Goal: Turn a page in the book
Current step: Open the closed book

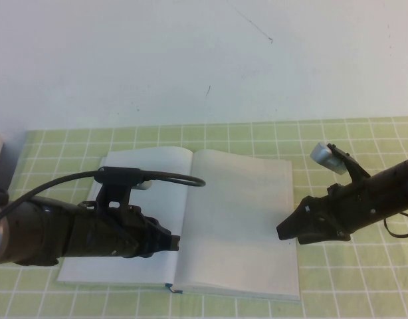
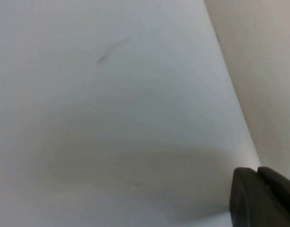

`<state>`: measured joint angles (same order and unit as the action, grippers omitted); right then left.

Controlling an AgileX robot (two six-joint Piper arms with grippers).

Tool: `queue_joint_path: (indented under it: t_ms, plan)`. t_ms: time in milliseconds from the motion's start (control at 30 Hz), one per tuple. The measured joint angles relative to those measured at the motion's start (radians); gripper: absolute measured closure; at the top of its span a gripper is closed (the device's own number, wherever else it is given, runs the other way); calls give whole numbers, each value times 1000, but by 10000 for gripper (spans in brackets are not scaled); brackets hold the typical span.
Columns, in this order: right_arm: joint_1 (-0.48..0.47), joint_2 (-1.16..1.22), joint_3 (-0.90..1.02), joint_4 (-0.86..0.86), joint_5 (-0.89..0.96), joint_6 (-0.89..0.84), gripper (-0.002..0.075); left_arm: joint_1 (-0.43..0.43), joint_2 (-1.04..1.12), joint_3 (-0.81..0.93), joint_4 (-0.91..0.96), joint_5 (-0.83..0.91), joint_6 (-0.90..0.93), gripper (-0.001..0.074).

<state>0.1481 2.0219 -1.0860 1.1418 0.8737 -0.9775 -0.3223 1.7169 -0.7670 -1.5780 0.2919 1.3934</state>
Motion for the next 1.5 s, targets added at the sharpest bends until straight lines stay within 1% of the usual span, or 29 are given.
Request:
queue_joint_path:
  t_ms: [267,433,633,767,967,1100,1367,1500]
  plan:
    - [0,4,0,42,-13,-14,239,0,0,0,0,0,0,738]
    - [0,8,0,129,-15,-84,240,0,0,0,0,0,0,738]
    - [0,8,0,217,8,-155,267,0,0,0,0,0,0,738]
    - [0,8,0,201,1,-160,281,0,0,0,0,0,0,738]
    - [0,8,0,52,-15,-69,283,0,0,0,0,0,2,738]
    - [0,8,0,2,-15,-30,284,0,0,0,0,0,2,738]
    - [40,8,0,17,-37,-17,284,-2,0,0,0,0,0,738]
    - [56,8,0,108,-25,-59,284,-2,0,0,-2,2,0,738]
